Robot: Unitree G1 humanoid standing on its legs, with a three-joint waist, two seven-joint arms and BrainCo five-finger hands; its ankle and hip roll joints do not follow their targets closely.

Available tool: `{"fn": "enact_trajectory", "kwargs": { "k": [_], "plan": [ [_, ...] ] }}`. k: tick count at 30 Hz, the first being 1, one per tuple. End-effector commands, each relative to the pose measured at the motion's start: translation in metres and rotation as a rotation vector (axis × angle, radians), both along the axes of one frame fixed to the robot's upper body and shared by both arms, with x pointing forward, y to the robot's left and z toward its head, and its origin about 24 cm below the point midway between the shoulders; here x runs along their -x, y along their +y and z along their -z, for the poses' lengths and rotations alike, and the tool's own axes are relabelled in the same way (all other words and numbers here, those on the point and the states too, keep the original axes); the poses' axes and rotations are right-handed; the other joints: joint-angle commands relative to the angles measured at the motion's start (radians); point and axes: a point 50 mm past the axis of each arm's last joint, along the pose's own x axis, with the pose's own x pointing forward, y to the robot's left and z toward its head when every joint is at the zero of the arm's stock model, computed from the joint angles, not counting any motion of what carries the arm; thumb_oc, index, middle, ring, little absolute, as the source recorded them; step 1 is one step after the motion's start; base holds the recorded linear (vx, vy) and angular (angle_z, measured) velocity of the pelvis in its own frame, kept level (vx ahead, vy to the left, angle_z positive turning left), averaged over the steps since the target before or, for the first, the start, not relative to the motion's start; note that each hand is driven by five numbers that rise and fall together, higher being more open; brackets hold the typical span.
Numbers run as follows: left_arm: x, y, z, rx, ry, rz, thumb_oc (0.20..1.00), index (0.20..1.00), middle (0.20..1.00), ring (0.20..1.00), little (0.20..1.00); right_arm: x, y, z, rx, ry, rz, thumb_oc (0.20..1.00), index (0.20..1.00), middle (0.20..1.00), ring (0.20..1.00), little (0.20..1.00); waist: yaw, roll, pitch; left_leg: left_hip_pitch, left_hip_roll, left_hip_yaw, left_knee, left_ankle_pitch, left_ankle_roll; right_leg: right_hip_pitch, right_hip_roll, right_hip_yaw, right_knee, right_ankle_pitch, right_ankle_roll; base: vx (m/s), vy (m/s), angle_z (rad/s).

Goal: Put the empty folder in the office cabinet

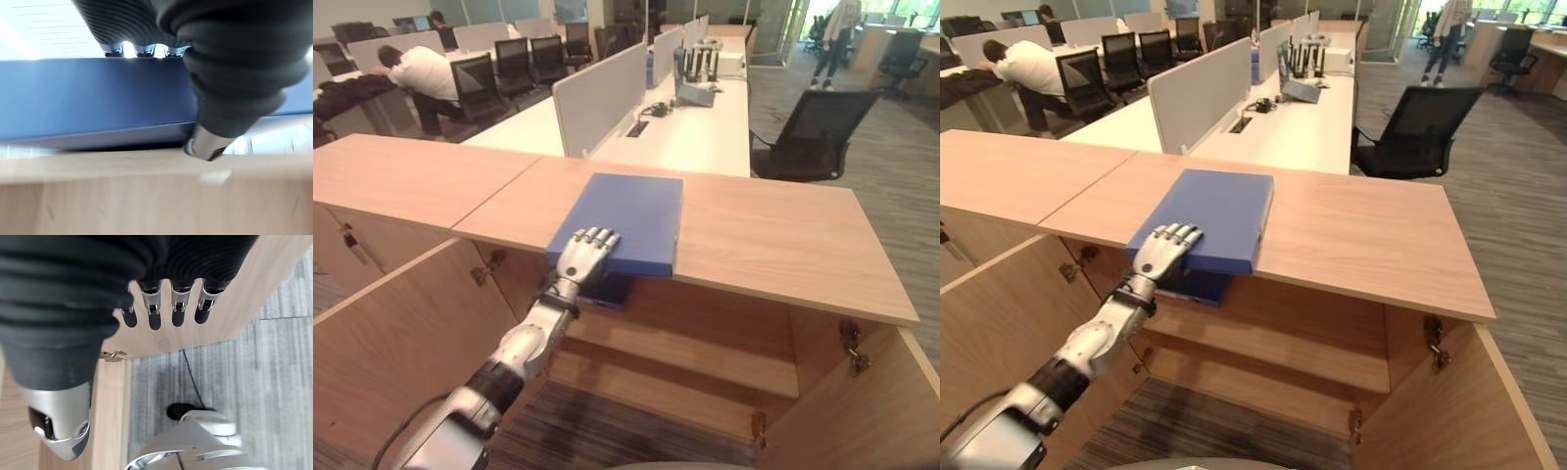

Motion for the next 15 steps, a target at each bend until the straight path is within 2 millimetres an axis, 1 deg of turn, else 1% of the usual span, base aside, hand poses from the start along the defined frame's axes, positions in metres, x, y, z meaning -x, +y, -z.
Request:
{"fn": "enact_trajectory", "kwargs": {
  "k": [1,3,4,5,6,9,10,11,15],
  "plan": [
    [0.015,0.023,0.013,0.302,0.215,-0.003,0.2,0.2,0.2,0.2,0.2,-0.005,0.011,0.003,-0.047,-0.009,0.025,1.0,1.0,1.0,1.0,1.0,0.019,-0.072,0.054,-0.033,-0.031,0.022,-0.023,-0.013,-0.024,0.202,-0.053,0.048,-0.175,0.009,0.111,-0.03,-0.011,0.09],
    [0.027,0.023,0.004,0.53,0.237,0.039,0.2,0.2,0.2,0.2,0.2,-0.005,0.011,0.003,-0.059,-0.021,0.03,1.0,1.0,1.0,1.0,1.0,0.026,-0.072,0.063,-0.036,-0.033,0.019,-0.023,-0.01,-0.024,0.201,-0.052,0.043,-0.175,0.01,0.11,-0.01,-0.016,0.13],
    [0.036,0.032,-0.003,0.721,0.256,0.063,0.2,0.2,0.2,0.2,0.2,-0.008,0.008,0.002,-0.062,-0.036,0.025,1.0,1.0,1.0,1.0,1.0,0.029,-0.066,0.066,-0.038,-0.035,0.016,-0.023,-0.008,-0.025,0.202,-0.053,0.04,-0.175,0.011,0.109,0.0,-0.004,0.09],
    [0.039,0.041,-0.008,0.805,0.24,0.057,0.2,0.2,0.2,0.2,0.2,-0.009,0.006,0.001,-0.065,-0.039,0.021,1.0,1.0,1.0,1.0,1.0,0.032,-0.062,0.067,-0.038,-0.035,0.015,-0.023,-0.007,-0.025,0.202,-0.053,0.038,-0.175,0.01,0.109,0.0,0.0,0.09],
    [0.039,0.042,-0.009,0.807,0.242,0.056,0.2,0.2,0.2,0.2,0.2,-0.009,0.007,0.001,-0.065,-0.038,0.018,1.0,1.0,1.0,1.0,1.0,0.03,-0.062,0.067,-0.038,-0.035,0.015,-0.023,-0.007,-0.025,0.203,-0.052,0.038,-0.175,0.01,0.109,0.01,0.01,0.13],
    [0.051,0.073,-0.019,0.961,0.158,-0.019,0.2,0.2,0.2,0.2,0.2,-0.009,0.004,0.001,-0.084,-0.039,0.013,1.0,1.0,1.0,1.0,1.0,0.04,-0.051,0.069,-0.037,-0.037,0.01,-0.023,-0.005,-0.028,0.205,-0.054,0.03,-0.175,0.01,0.107,0.01,0.008,0.06],
    [0.058,0.087,-0.024,1.029,0.107,-0.053,0.2,0.2,0.2,0.2,0.2,-0.009,0.003,0.0,-0.093,-0.038,0.013,1.0,1.0,1.0,1.0,1.0,0.05,-0.045,0.072,-0.039,-0.038,0.004,-0.023,-0.002,-0.029,0.206,-0.055,0.026,-0.175,0.009,0.106,0.0,0.0,0.0],
    [0.059,0.088,-0.024,1.03,0.107,-0.054,0.2,0.2,0.2,0.2,0.2,-0.009,0.003,0.0,-0.093,-0.038,0.011,1.0,1.0,1.0,1.0,1.0,0.049,-0.045,0.072,-0.039,-0.038,0.004,-0.023,-0.002,-0.029,0.206,-0.055,0.025,-0.175,0.009,0.106,0.0,0.009,0.03],
    [0.072,0.104,-0.032,1.13,0.009,-0.1,0.2,0.2,0.2,0.2,0.2,-0.007,0.001,0.0,-0.105,-0.032,0.006,1.0,1.0,1.0,1.0,1.0,0.061,-0.042,0.076,-0.042,-0.042,-0.011,-0.023,0.001,-0.028,0.209,-0.055,0.018,-0.175,0.007,0.104,-0.01,-0.006,0.12]
  ]
}}
